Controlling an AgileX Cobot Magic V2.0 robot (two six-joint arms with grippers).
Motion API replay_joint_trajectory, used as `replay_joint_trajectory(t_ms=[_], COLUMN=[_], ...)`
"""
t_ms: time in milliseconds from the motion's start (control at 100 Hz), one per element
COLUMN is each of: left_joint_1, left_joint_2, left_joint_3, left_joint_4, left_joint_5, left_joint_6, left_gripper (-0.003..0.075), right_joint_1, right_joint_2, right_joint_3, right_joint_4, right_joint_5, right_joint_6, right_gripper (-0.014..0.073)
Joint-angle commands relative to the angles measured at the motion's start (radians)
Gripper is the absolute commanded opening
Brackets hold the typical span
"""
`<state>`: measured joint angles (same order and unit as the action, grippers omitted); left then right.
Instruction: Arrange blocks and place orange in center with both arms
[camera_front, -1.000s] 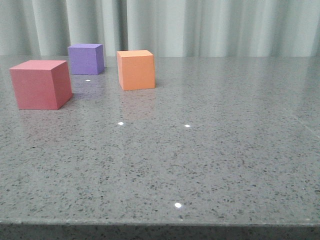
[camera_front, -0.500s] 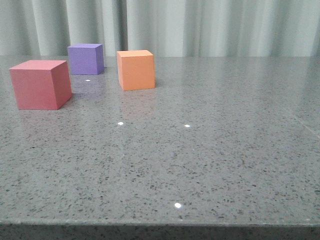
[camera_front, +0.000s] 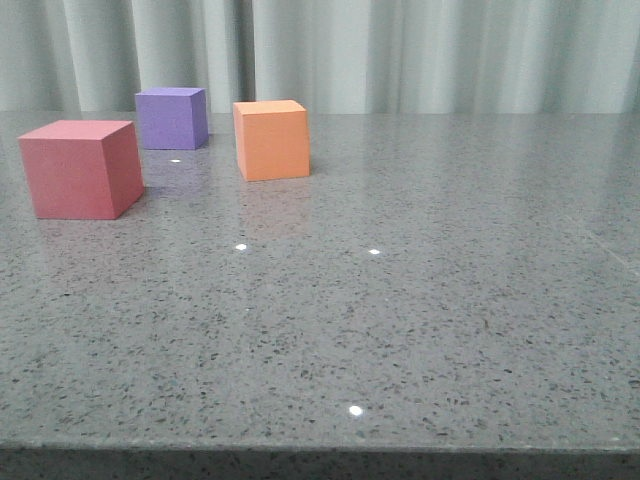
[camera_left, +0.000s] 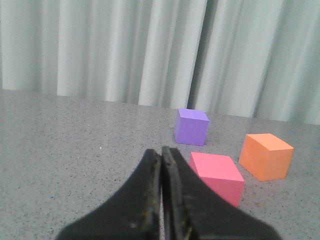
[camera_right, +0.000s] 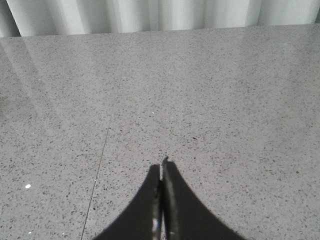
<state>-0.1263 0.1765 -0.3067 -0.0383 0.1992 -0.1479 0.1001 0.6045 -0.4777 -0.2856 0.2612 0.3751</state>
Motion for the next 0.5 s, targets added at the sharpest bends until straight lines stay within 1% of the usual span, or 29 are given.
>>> replay_joint_trajectory(t_ms=[0, 280, 370, 490], left_joint_1=[-0.001, -0.001, -0.001, -0.001], left_joint_2=[0.113, 0.506, 0.610, 0.710], left_joint_3=[-0.142, -0.569, -0.677, -0.764], left_joint_4=[-0.010, -0.001, 0.010, 0.010], left_joint_5=[0.002, 0.350, 0.423, 0.479], left_joint_6=[-0.009, -0.009, -0.009, -0.009], left_gripper=[-0.0020, -0.0020, -0.0020, -0.0020], right_joint_1=[-0.007, -0.007, -0.007, -0.007], right_joint_2=[0.002, 0.002, 0.002, 0.002], right_joint_3=[-0.028, -0.028, -0.028, -0.028], right_joint_4=[-0.021, -0.021, -0.021, -0.021], right_joint_5=[-0.080, -0.080, -0.080, -0.080], right_joint_6=[-0.003, -0.003, -0.003, -0.003], right_gripper=[-0.0069, -0.0069, -0.0069, -0.0069])
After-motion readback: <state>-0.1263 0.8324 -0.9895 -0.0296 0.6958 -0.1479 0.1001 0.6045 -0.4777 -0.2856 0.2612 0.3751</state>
